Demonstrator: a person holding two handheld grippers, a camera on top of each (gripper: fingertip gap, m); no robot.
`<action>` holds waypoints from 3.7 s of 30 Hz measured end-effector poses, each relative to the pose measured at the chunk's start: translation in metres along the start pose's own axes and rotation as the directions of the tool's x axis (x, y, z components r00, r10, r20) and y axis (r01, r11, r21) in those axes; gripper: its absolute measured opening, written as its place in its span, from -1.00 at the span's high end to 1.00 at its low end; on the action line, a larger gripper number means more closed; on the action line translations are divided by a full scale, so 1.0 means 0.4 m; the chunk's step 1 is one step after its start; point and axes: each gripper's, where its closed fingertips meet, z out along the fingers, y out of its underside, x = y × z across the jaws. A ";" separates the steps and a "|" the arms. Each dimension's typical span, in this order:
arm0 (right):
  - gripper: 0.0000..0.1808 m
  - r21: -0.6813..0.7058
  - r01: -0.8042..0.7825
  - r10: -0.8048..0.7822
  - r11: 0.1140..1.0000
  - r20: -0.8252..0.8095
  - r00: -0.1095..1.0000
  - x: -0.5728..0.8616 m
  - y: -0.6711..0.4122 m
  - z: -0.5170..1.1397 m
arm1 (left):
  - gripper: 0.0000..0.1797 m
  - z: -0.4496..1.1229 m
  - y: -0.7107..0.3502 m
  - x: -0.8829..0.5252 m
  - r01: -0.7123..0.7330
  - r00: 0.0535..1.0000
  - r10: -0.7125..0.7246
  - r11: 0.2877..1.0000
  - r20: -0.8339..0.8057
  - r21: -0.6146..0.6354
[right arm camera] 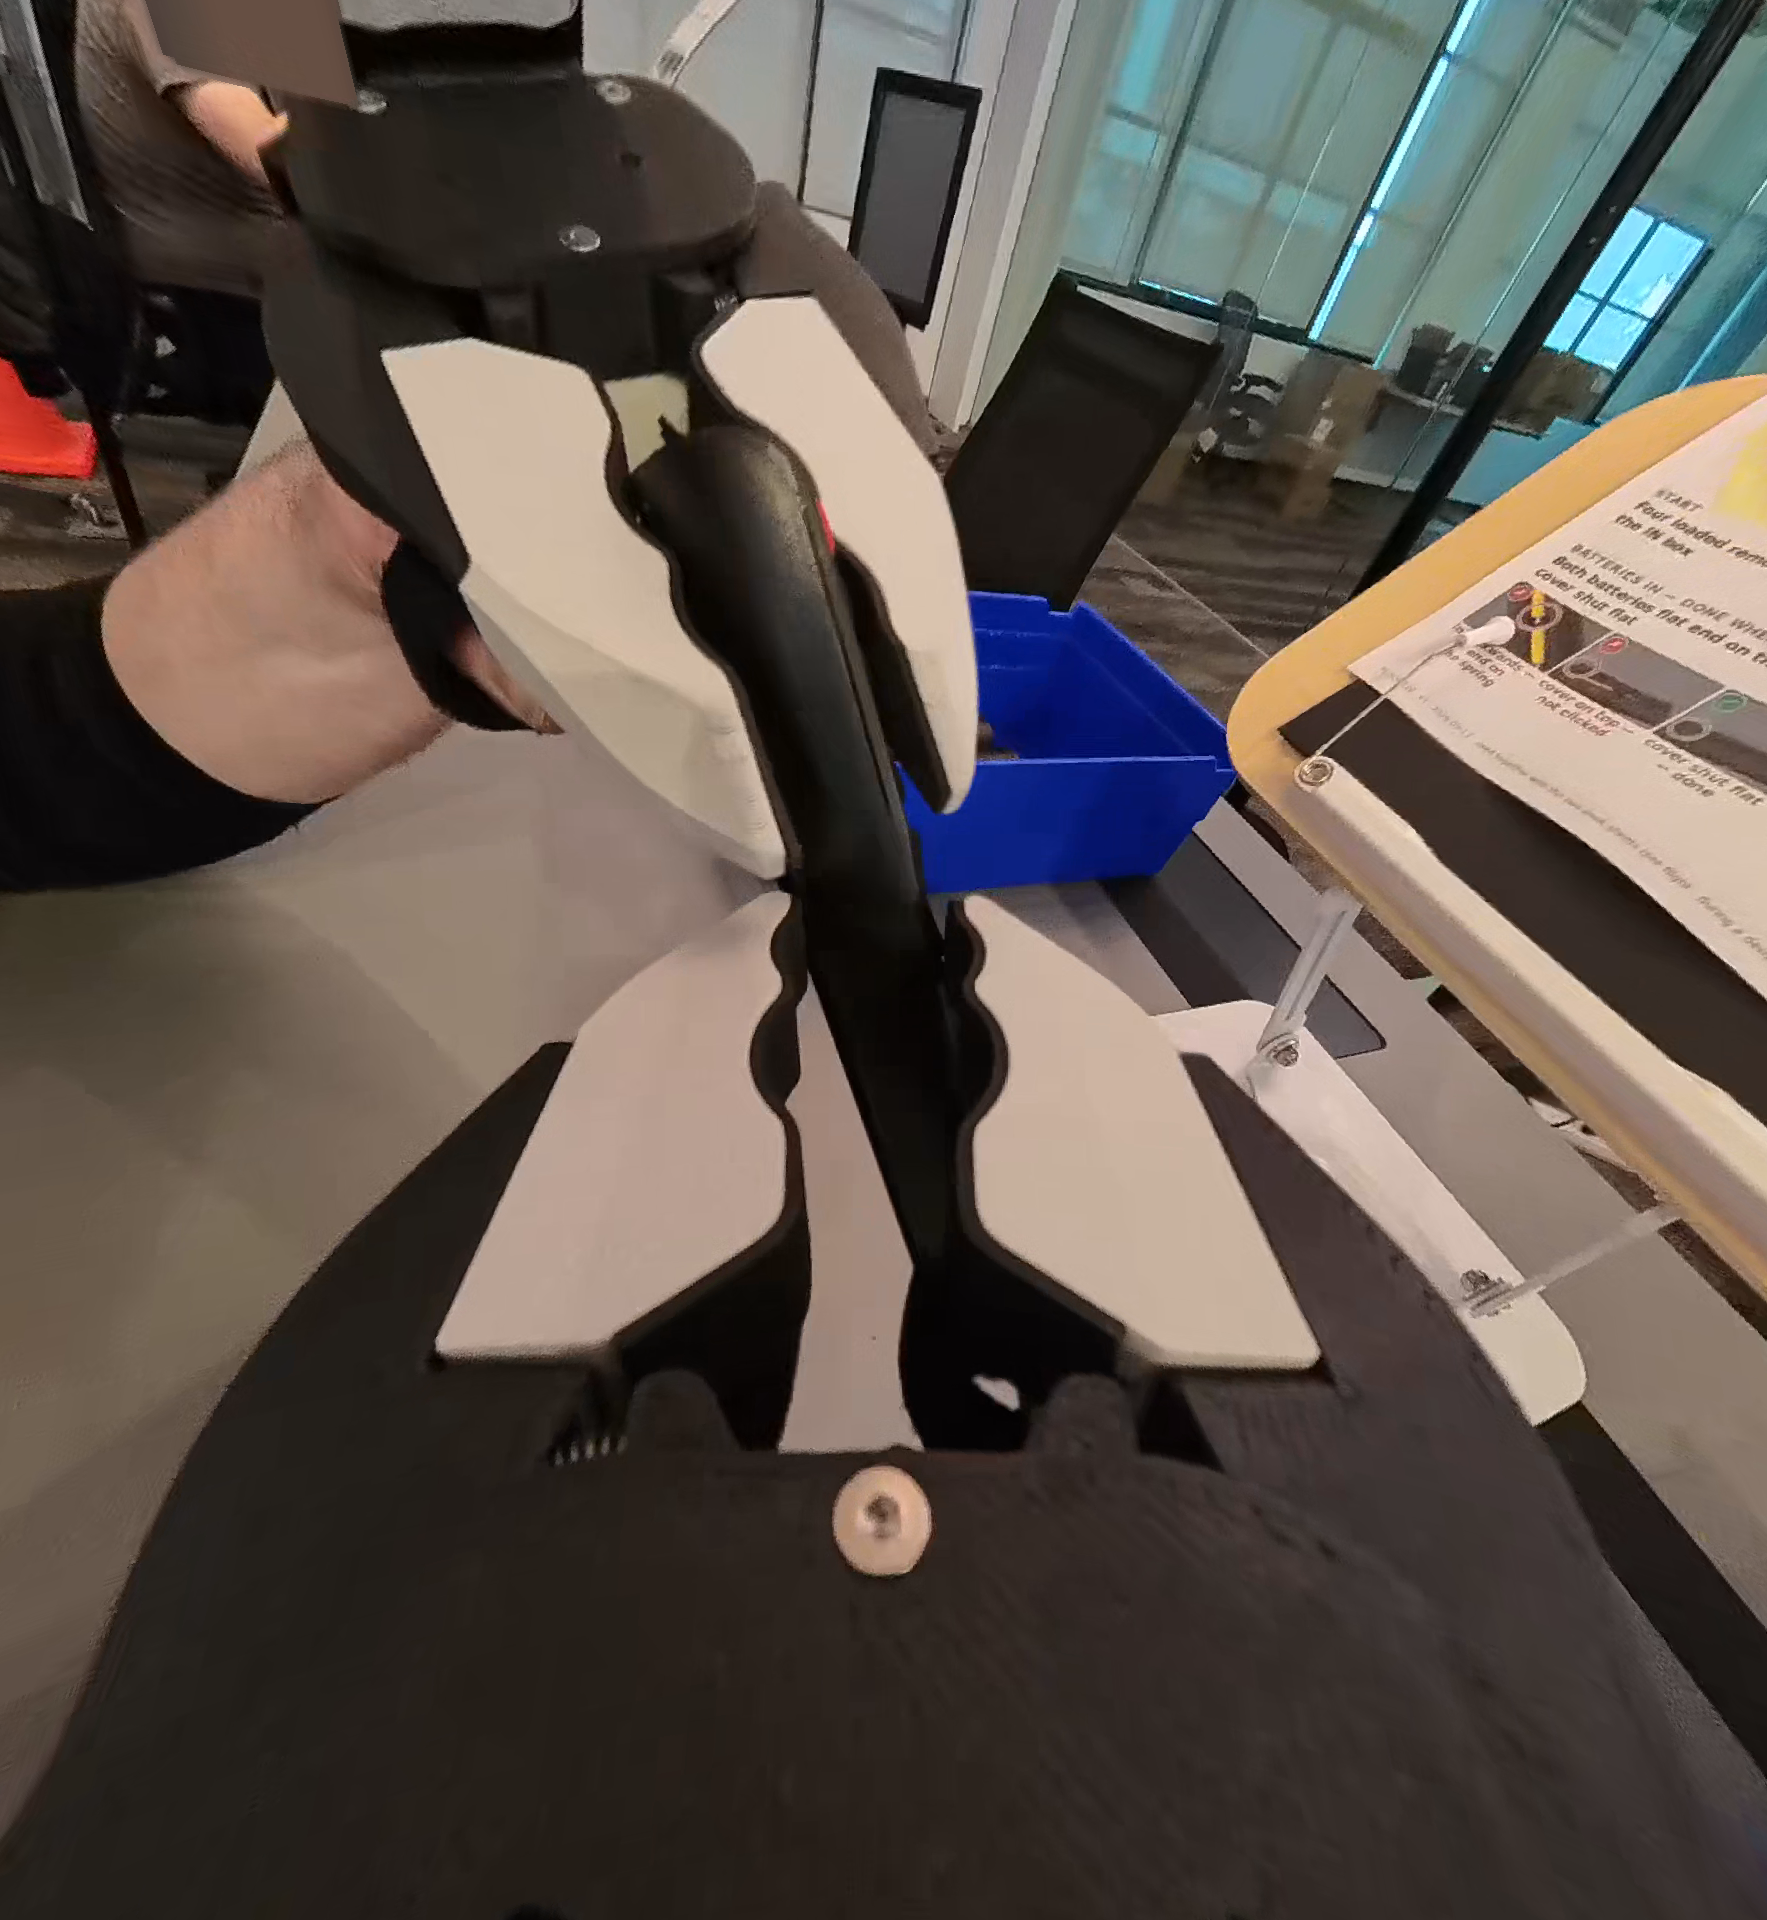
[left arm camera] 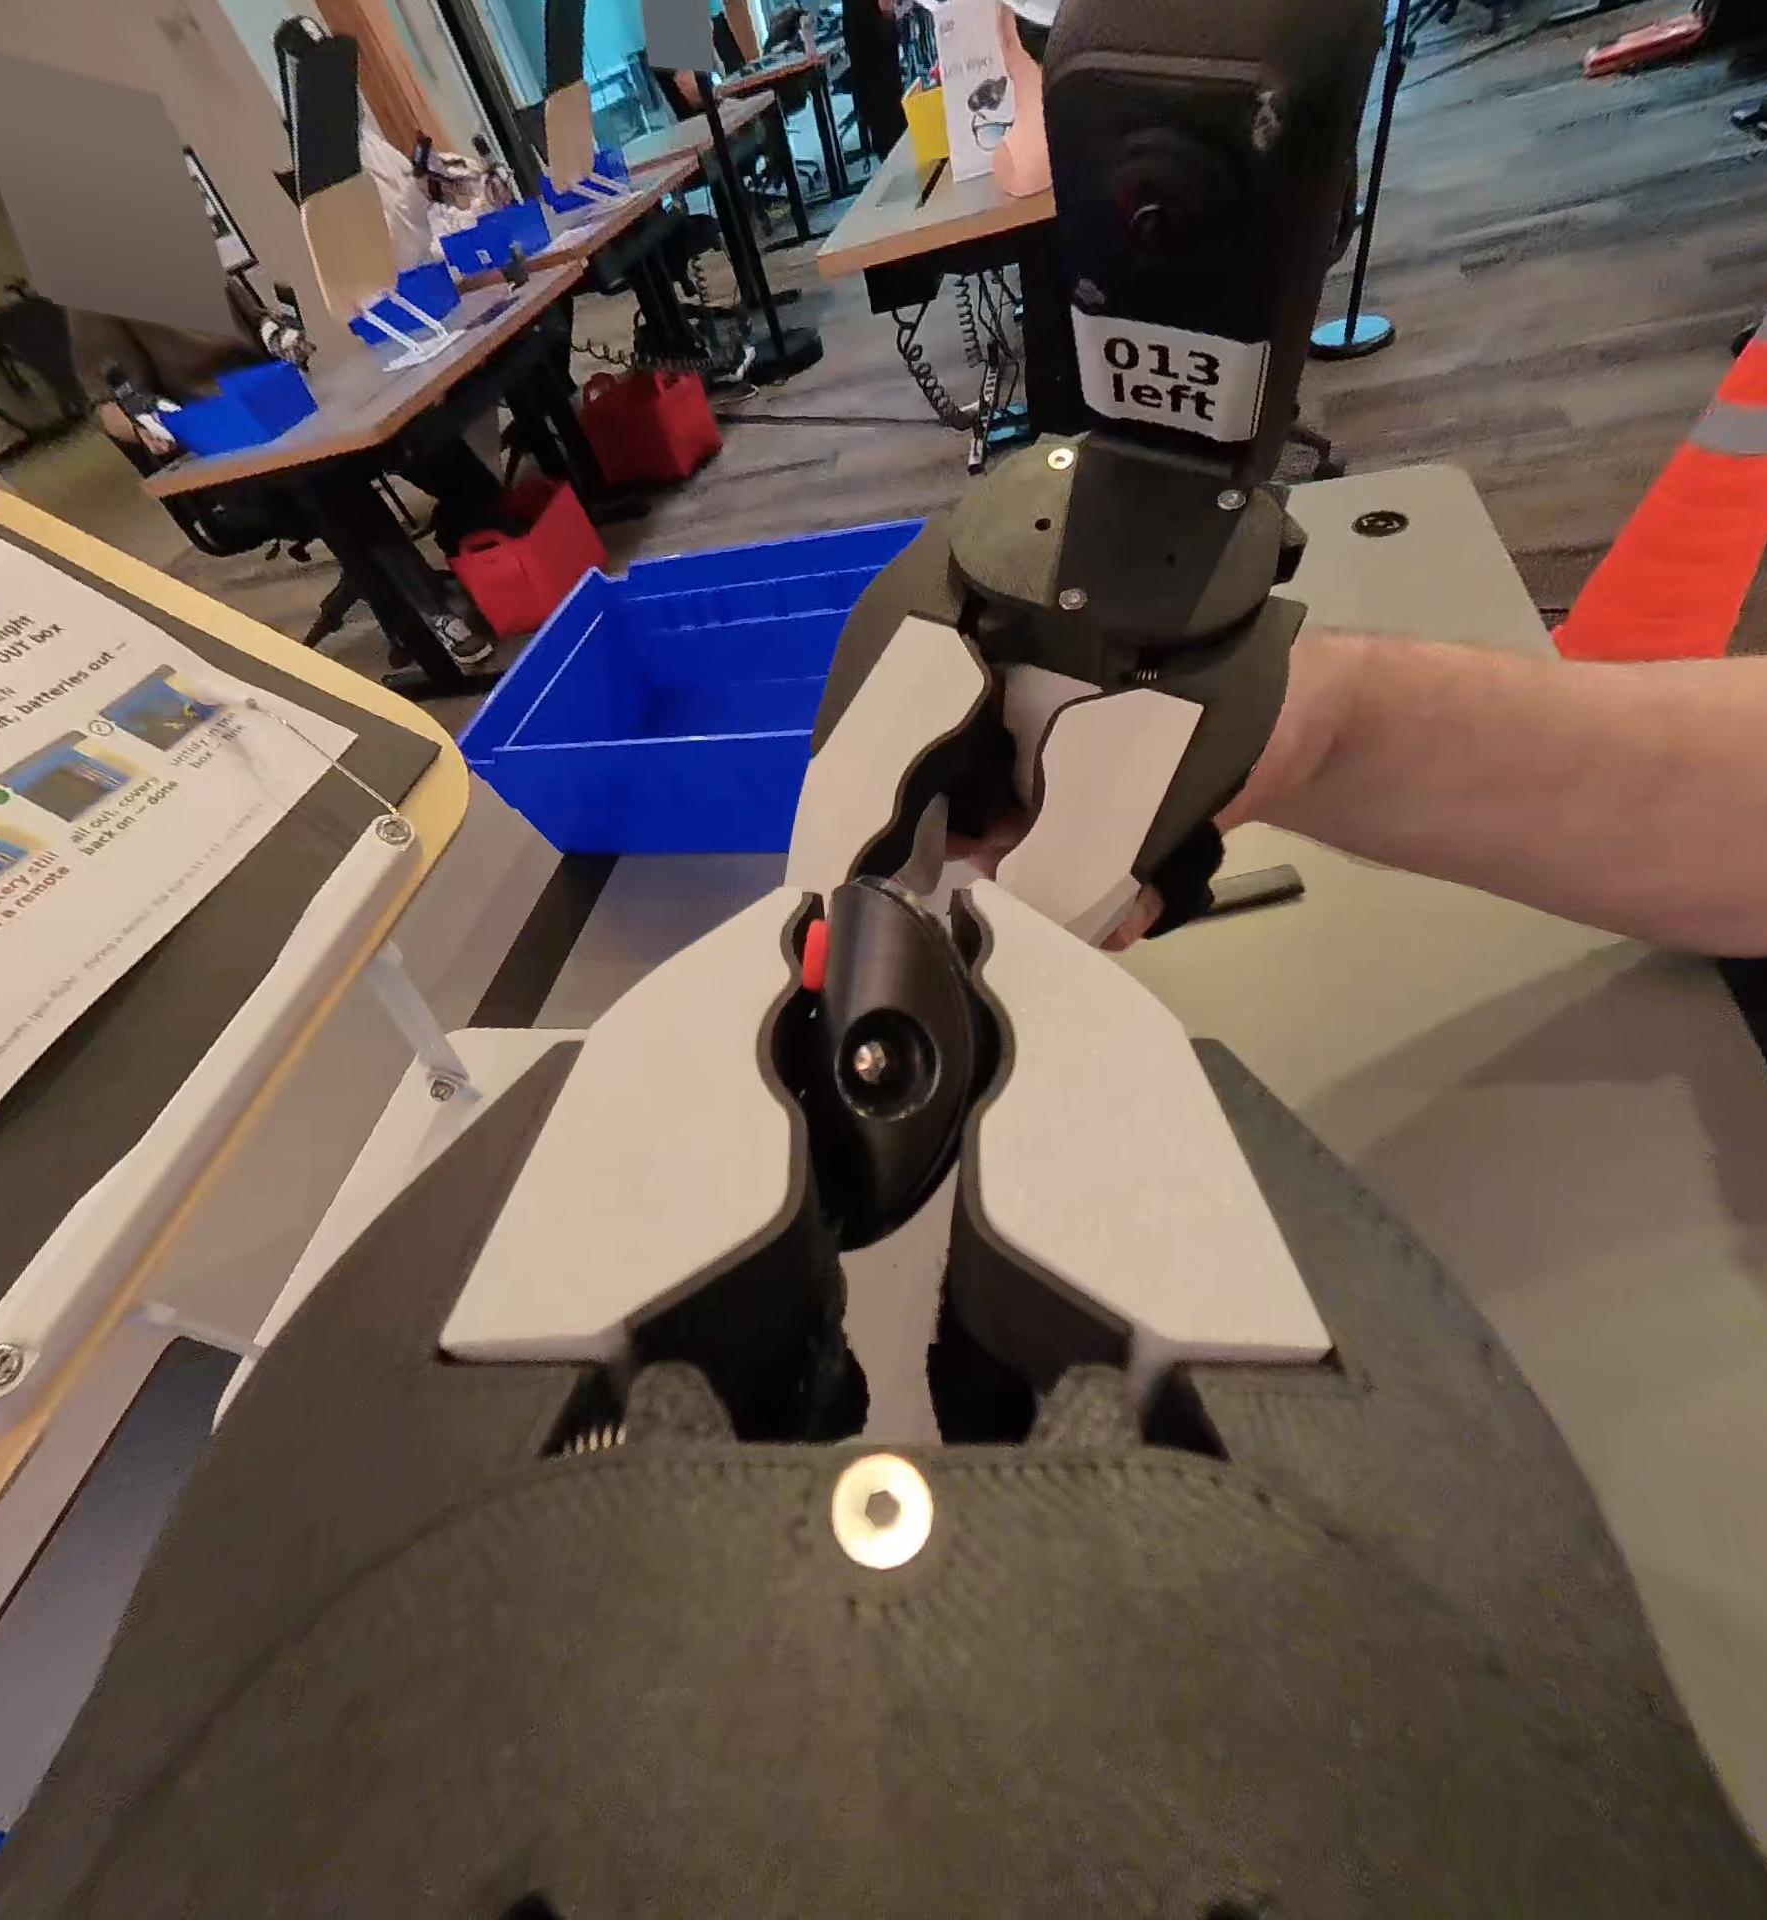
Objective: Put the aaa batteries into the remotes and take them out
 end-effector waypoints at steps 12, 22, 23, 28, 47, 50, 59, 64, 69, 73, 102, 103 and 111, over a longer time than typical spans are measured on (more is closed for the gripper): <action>0.73 -0.140 0.034 -0.042 0.990 -0.055 0.998 0.007 0.065 0.038 | 0.75 0.025 0.024 -0.026 -0.004 0.998 0.005 1.000 0.059 -0.012; 0.72 -0.265 0.104 -0.131 0.959 -0.085 0.988 0.024 0.124 0.050 | 0.73 0.050 0.063 -0.047 0.108 0.994 -0.108 0.994 0.016 -0.003; 0.72 -0.208 0.089 -0.104 0.974 -0.063 0.993 0.018 0.103 0.039 | 0.74 0.039 0.046 -0.048 0.163 0.986 -0.162 0.985 -0.028 0.051; 0.50 -0.258 -0.017 0.026 0.966 0.031 0.999 -0.008 0.123 0.035 | 0.73 0.004 -0.019 -0.011 0.157 0.981 -0.131 0.969 -0.145 0.188; 0.78 0.091 -0.459 0.392 0.884 0.394 0.832 -0.266 -0.006 -0.046 | 0.02 -0.339 0.013 0.069 0.067 0.976 -0.120 0.960 0.182 0.273; 0.77 0.044 -0.403 0.354 0.914 0.402 0.845 -0.347 -0.001 -0.031 | -0.17 -0.369 0.098 0.129 -0.079 0.940 0.066 0.997 0.335 0.025; 0.77 0.066 -0.423 0.365 0.904 0.398 0.842 -0.462 0.022 -0.004 | 0.10 -0.539 0.170 0.226 -0.237 0.708 0.258 0.964 0.657 -0.122; 0.76 0.042 -0.427 0.386 0.903 0.353 0.852 -0.462 0.055 0.006 | 0.98 -0.520 0.221 0.258 -0.182 0.795 0.124 0.983 0.594 0.038; 0.76 -0.001 -0.445 0.421 0.896 0.326 0.847 -0.471 0.079 0.030 | 0.44 -0.503 0.231 0.235 0.093 0.870 -0.254 0.926 0.423 0.365; 0.76 -0.021 -0.476 0.445 0.879 0.395 0.804 -0.508 0.080 0.039 | 0.16 -0.462 0.191 0.264 0.169 0.905 -0.322 0.873 0.280 0.458; 0.77 -0.772 -0.028 0.663 0.635 0.525 0.534 -0.459 0.245 0.053 | 0.05 -0.179 0.372 0.134 -0.711 0.525 0.851 0.441 0.002 -0.548; 0.76 -0.776 -0.008 0.662 0.631 0.533 0.527 -0.452 0.252 0.059 | 0.16 -0.167 0.384 0.122 -0.689 0.549 0.836 0.457 0.008 -0.563; 0.70 -0.744 0.098 0.599 0.661 0.601 0.529 -0.379 0.287 0.101 | 0.37 -0.156 0.448 0.079 -0.671 0.596 0.801 0.458 -0.058 -0.583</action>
